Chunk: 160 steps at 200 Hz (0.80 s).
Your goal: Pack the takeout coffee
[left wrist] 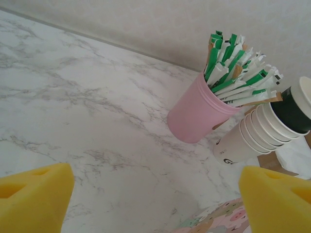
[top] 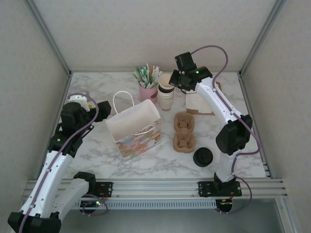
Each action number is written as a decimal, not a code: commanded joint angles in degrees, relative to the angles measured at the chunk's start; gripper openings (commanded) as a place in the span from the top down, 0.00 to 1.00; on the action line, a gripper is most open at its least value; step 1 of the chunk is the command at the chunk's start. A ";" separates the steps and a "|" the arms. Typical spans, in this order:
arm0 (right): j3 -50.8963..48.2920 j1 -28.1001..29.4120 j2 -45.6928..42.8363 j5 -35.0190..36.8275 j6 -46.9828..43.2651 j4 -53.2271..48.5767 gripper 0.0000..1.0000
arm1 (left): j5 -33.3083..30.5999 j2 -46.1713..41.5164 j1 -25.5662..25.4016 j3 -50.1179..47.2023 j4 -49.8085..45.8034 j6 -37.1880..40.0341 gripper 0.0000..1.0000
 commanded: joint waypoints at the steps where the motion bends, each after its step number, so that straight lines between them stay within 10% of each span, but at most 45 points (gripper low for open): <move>1: 4.49 0.48 -0.22 1.25 -2.53 -2.95 1.00 | -1.22 -0.15 -0.83 1.73 -0.94 1.41 0.12; 99: -2.50 0.70 -22.33 3.16 -5.49 0.10 1.00 | -6.15 -0.40 -1.04 1.63 -1.37 1.24 0.07; 160: -22.08 1.09 -46.72 0.13 -8.92 -6.13 1.00 | -28.30 1.88 -0.48 4.09 -7.39 2.69 0.08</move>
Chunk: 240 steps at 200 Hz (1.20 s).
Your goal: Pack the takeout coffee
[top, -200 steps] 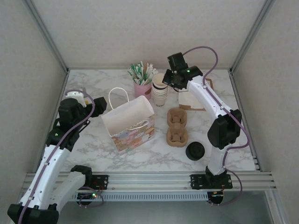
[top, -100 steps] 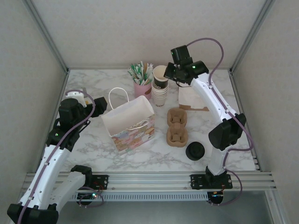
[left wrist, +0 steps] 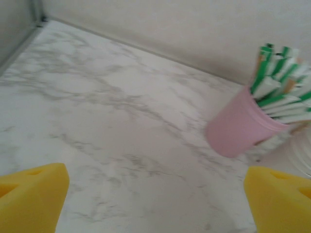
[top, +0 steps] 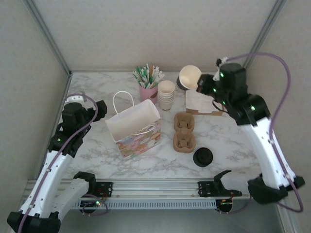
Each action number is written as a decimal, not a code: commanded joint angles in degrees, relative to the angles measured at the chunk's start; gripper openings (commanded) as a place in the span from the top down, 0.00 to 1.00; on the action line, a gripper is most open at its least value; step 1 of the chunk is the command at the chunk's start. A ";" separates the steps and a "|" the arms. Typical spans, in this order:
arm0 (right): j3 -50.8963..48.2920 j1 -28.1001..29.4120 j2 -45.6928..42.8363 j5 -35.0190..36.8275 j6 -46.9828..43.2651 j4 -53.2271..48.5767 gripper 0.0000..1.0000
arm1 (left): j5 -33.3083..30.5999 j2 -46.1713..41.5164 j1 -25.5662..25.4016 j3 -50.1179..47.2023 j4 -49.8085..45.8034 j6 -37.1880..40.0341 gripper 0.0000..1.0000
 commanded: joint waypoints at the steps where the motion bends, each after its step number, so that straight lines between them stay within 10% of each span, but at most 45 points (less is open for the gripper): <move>1: -6.16 0.45 -6.46 -2.32 -2.52 -5.96 1.00 | -14.80 1.50 0.23 3.39 -4.50 1.92 0.08; 29: -13.47 0.44 -15.15 -7.95 -1.76 -9.50 1.00 | -17.47 3.42 2.13 4.44 -7.09 -2.20 0.09; 138: -43.93 8.21 -32.40 -21.26 7.51 -0.16 1.00 | 9.86 13.46 12.22 5.17 -5.14 -10.58 0.15; 240: -47.75 34.00 -14.92 -0.58 5.37 13.39 1.00 | 12.44 17.19 12.12 6.20 -6.48 -10.98 0.12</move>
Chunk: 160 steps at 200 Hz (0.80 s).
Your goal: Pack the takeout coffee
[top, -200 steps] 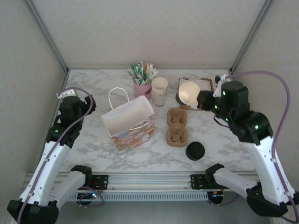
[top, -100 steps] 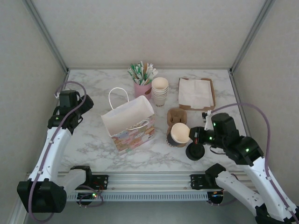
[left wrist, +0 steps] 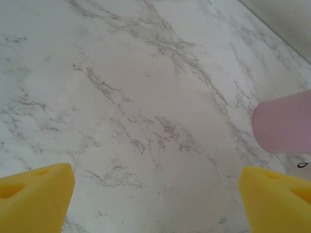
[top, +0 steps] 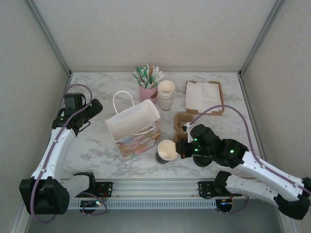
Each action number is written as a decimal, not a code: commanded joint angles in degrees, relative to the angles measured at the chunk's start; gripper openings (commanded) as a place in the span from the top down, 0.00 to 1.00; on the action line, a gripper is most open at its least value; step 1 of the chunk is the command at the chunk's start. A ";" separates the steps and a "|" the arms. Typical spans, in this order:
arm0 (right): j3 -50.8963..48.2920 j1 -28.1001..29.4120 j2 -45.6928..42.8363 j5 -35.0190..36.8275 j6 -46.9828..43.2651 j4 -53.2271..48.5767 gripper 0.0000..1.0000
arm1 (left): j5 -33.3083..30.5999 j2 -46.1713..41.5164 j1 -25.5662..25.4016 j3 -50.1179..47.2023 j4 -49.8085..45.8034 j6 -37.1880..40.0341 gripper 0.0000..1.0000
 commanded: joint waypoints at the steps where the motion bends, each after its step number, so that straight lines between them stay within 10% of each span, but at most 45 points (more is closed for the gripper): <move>1: -0.85 3.51 4.81 8.42 -1.04 4.90 1.00 | 1.10 -0.08 0.36 2.21 -0.81 -0.75 0.12; 160: 1.74 3.01 25.86 24.69 4.46 15.97 1.00 | 6.96 -0.03 0.11 -0.59 4.04 -5.30 0.11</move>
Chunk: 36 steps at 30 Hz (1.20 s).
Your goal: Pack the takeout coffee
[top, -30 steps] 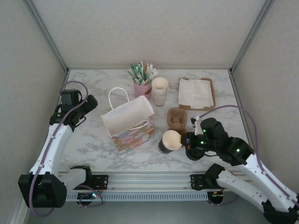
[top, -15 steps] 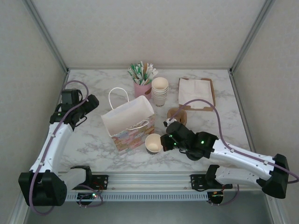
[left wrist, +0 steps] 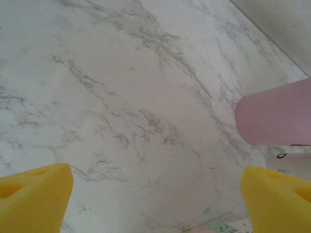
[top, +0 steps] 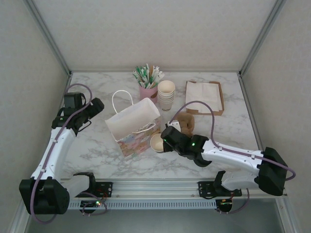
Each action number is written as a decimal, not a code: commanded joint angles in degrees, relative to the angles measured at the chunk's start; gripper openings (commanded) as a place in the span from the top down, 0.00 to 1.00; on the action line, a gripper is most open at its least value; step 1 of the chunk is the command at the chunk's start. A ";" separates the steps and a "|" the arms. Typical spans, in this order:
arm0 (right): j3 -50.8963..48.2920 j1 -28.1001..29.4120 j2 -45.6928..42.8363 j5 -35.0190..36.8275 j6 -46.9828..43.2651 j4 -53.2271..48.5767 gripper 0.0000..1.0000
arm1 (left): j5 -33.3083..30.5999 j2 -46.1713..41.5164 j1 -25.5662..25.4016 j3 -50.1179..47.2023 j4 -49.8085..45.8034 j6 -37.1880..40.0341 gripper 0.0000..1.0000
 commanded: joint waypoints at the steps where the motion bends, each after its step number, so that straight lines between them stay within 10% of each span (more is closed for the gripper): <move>1: 3.78 -0.65 2.20 3.31 2.29 0.42 1.00 | 2.96 -0.05 0.06 -1.36 4.32 -3.43 0.11; 17: 5.97 -5.02 4.84 -0.09 5.75 -0.21 1.00 | 14.05 4.33 -1.13 1.22 -2.75 1.02 0.11; 36: 6.61 -5.22 8.50 -1.54 7.31 3.37 1.00 | 12.34 -1.19 -1.19 0.96 -4.90 3.28 0.08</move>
